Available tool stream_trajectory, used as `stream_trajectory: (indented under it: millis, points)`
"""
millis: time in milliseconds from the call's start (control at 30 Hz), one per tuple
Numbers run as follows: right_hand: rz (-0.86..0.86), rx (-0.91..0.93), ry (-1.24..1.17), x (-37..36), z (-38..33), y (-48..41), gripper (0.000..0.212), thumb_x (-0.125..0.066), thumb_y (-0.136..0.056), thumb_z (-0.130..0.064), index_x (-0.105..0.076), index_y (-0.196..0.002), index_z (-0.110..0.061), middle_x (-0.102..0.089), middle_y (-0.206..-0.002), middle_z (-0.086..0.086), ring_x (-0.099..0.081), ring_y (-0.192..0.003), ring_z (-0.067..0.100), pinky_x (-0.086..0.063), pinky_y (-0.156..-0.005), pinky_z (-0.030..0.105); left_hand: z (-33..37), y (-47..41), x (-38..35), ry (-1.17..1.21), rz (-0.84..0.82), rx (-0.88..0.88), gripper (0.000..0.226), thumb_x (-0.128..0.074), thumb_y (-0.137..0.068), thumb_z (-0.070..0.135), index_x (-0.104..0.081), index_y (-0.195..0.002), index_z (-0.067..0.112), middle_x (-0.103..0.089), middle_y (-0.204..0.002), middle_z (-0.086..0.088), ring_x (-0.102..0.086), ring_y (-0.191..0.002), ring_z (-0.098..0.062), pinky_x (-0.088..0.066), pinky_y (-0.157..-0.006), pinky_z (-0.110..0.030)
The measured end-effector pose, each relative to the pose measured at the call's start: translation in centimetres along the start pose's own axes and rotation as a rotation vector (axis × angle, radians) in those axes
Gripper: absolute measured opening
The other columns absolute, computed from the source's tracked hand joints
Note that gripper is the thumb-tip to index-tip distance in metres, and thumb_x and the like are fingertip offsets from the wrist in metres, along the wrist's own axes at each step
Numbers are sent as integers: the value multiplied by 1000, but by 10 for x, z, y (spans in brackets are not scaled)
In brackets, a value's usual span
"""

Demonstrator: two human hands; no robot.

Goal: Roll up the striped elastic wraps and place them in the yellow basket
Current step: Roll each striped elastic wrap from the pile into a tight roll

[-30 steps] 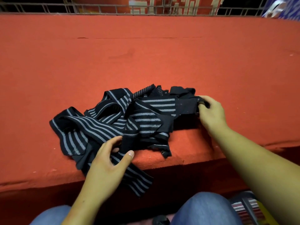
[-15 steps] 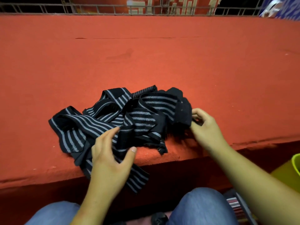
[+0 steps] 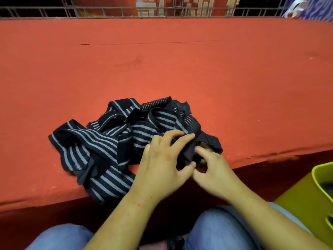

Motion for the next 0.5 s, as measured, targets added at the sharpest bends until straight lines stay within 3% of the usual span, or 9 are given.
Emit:
stream_trajectory:
  millis: [133,233,367,433,500]
  points:
    - [82,-193,-200,8,23,-2,19,-56,-77,-38,-71,-80,-27,-71,-83,-9,-65,-81,10,-46,-77,24,-25,5,2,-21,68,96,45,-73,-88,33,-57,-129,43,-47,-123,15,-47,-105,-14,-50,-91,-40]
    - [169,-322,-333,13,35,-2,42,-69,-92,-51,-65,-71,-14,-58,-66,-5,-51,-65,8,-39,-65,26,-36,8,5,-19,81,168,48,-72,-84,18,-55,-123,41,-47,-115,17,-47,-102,-12,-50,-91,-39]
    - [311,-440,-362,15,52,-7,36,-83,-87,-27,-51,-72,-20,-46,-61,-6,-37,-54,6,-31,-54,27,-36,9,7,15,88,186,47,-68,-84,11,-53,-118,39,-49,-111,18,-50,-103,-11,-50,-92,-38]
    - [351,-468,-454,13,62,-9,31,-79,-89,-10,-51,-84,-21,-62,-68,-2,-53,-59,10,-44,-62,32,-40,9,8,17,96,203,46,-67,-84,9,-52,-117,38,-50,-111,17,-51,-103,-10,-50,-93,-38]
    - [386,-497,-651,10,71,-5,26,-72,-93,-1,-56,-101,-20,-78,-88,4,-73,-80,20,-58,-79,42,-46,10,10,7,123,225,46,-66,-84,6,-51,-115,36,-49,-110,16,-50,-103,-10,-49,-93,-36]
Point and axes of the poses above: each hand's wrist, its own y-axis away from the middle knuckle, its own x-axis out of the back of the hand, z = x × y, the point moved 8 cm from there along -y, towards the middle knuckle
